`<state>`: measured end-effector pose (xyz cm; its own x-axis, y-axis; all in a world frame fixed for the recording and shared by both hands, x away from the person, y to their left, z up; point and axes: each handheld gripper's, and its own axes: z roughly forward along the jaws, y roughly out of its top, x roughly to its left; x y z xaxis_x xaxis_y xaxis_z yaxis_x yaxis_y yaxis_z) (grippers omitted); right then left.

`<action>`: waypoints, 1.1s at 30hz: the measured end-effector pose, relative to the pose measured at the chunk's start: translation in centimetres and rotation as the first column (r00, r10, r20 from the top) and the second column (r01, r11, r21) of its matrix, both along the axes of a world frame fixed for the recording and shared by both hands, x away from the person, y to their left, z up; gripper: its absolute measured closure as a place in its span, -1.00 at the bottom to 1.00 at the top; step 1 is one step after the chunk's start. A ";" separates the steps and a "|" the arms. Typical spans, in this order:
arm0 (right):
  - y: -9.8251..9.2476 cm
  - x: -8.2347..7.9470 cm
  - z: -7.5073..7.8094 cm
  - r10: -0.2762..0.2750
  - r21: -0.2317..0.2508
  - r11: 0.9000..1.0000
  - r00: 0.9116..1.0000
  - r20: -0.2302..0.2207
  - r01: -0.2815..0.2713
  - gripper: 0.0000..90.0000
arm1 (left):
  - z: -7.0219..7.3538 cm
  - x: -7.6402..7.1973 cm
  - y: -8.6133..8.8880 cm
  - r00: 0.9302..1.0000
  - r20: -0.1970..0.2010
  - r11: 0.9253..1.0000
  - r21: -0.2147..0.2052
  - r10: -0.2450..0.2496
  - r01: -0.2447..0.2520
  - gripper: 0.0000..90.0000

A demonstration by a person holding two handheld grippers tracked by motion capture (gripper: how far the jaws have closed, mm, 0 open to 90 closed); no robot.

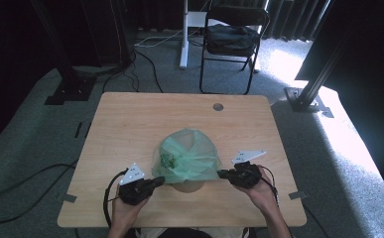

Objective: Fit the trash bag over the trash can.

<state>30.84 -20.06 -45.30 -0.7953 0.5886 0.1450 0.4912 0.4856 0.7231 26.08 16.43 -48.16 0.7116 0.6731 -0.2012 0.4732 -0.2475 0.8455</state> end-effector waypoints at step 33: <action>-2.1 0.0 -1.4 -0.093 -0.052 0.994 0.995 -0.022 0.091 0.96 | 0.4 -1.2 3.1 0.997 0.002 0.995 -0.072 0.074 -0.074 0.41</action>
<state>30.87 -22.19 -46.71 -0.7341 0.6661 0.1319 0.5526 0.4731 0.6861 24.84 19.48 -47.81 0.6614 0.7079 -0.2479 0.4838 -0.1502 0.8622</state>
